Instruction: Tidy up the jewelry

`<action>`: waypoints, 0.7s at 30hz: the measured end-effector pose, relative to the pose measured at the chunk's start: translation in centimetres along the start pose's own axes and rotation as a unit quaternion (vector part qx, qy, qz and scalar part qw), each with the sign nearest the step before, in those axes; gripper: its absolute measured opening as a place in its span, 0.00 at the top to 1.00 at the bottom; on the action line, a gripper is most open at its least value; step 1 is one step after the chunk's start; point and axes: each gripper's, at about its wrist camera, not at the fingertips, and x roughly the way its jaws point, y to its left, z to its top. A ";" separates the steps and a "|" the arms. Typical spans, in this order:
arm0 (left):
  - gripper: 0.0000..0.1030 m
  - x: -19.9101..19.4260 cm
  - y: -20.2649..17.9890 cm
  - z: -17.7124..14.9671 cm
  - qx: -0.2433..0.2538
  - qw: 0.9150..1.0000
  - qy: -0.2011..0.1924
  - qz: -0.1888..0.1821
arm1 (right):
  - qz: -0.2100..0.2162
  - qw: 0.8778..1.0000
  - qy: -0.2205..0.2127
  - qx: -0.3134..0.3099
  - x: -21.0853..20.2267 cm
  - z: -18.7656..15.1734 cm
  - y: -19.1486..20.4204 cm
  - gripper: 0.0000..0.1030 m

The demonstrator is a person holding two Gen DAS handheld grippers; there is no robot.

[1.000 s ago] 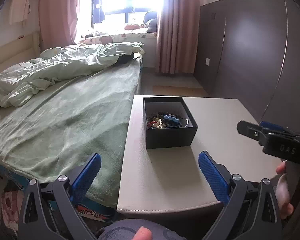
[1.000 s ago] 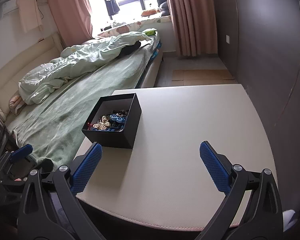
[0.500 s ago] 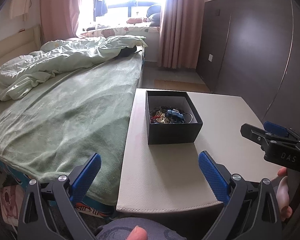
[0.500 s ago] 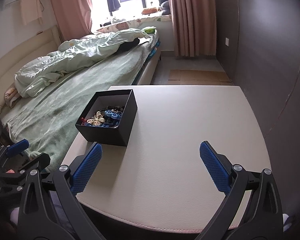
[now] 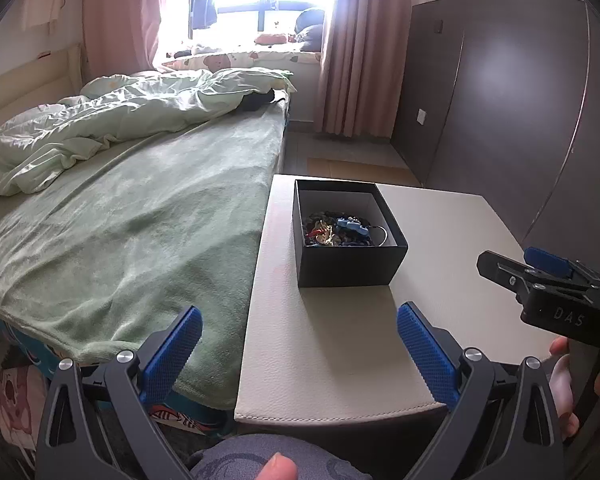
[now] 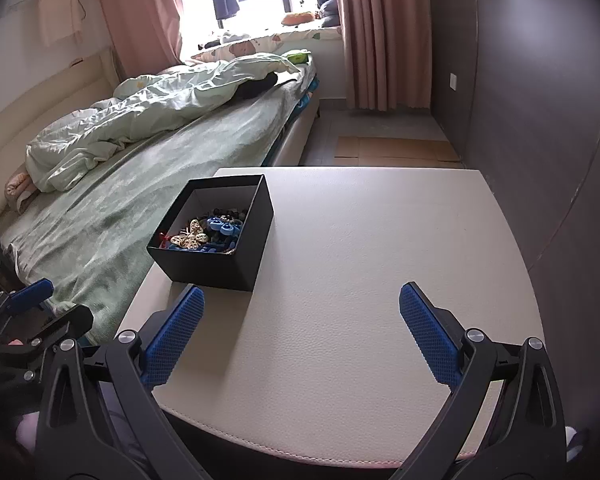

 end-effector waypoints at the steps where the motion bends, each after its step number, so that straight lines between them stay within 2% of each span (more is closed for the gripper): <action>1: 0.08 0.0 0.0 0.0 0.000 1.000 0.000 0.000 | -0.001 1.000 0.000 0.000 0.0 0.0 0.0 0.05; 11: 0.08 -0.1 0.0 0.0 0.000 1.000 0.000 -0.001 | -0.002 1.000 0.001 -0.001 0.1 0.0 0.2 0.05; 16: 0.08 -0.9 -0.2 -0.1 0.005 1.000 -0.024 -0.016 | -0.001 1.000 0.000 0.000 0.1 0.0 0.1 0.05; 21: 0.08 -0.7 -0.5 0.0 0.007 1.000 -0.021 -0.015 | -0.002 1.000 -0.002 0.003 0.0 -0.1 0.0 0.05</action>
